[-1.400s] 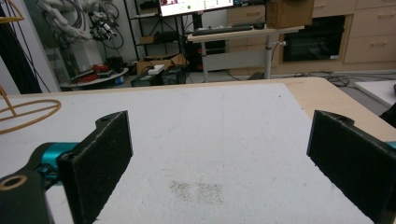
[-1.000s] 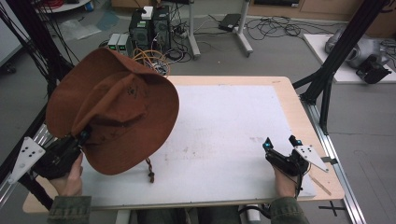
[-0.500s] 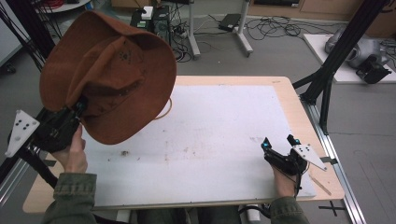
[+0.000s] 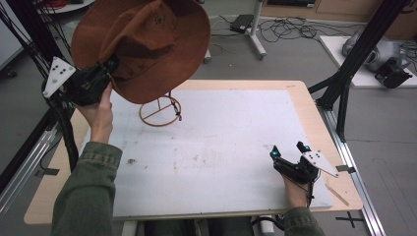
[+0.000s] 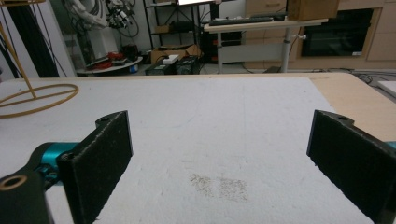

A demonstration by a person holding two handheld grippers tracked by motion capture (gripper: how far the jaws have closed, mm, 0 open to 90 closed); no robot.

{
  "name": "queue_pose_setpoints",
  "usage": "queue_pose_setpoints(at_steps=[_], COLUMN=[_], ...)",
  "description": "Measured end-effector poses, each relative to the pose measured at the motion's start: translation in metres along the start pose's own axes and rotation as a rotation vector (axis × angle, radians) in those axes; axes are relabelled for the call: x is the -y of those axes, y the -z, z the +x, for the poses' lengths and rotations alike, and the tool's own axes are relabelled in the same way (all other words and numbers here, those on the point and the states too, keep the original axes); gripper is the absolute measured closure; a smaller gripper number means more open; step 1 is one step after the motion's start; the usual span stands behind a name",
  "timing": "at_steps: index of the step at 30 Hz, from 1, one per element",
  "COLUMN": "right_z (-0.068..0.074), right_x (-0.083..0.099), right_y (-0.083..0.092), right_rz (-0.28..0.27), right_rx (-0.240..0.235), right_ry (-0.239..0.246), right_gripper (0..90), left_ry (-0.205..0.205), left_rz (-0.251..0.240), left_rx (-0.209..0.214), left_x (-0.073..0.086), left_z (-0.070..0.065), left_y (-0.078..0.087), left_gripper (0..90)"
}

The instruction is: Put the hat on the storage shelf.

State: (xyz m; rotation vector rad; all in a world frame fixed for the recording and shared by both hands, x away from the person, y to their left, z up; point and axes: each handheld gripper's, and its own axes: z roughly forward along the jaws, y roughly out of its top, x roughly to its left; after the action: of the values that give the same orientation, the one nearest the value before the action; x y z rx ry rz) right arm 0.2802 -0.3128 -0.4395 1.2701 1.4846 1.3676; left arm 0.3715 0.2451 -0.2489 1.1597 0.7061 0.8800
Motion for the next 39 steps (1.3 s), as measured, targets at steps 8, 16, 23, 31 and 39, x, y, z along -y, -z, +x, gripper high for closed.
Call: queue_pose_setpoints(at_steps=[8, 16, 23, 31, 39], right_z=[0.001, 0.000, 0.001, 0.001, 0.002], right_x=[0.001, 0.001, 0.000, -0.001, -0.001], right_y=[-0.002, -0.001, 0.000, 0.003, 0.002], right_rz=[0.007, 0.007, 0.004, -0.008, -0.008], right_rx=[-0.017, -0.021, -0.031, -0.033, -0.033], right_ry=[0.003, -0.004, -0.003, -0.003, 0.001], right_gripper=[6.0, 6.0, 6.1, 6.1, 6.1], left_ry=[0.004, -0.019, -0.039, -0.006, -0.019], left_rz=[0.042, 0.129, 0.190, 0.253, 0.270], left_rx=[0.002, 0.003, -0.005, -0.069, -0.084], left_x=[-0.001, 0.013, 0.030, 0.052, 0.056], left_z=[0.007, 0.008, 0.004, 0.014, 0.014], left_y=[-0.030, -0.042, -0.052, -0.048, -0.044], left_gripper=[88.1, 88.0, 87.9, 87.8, 86.6])
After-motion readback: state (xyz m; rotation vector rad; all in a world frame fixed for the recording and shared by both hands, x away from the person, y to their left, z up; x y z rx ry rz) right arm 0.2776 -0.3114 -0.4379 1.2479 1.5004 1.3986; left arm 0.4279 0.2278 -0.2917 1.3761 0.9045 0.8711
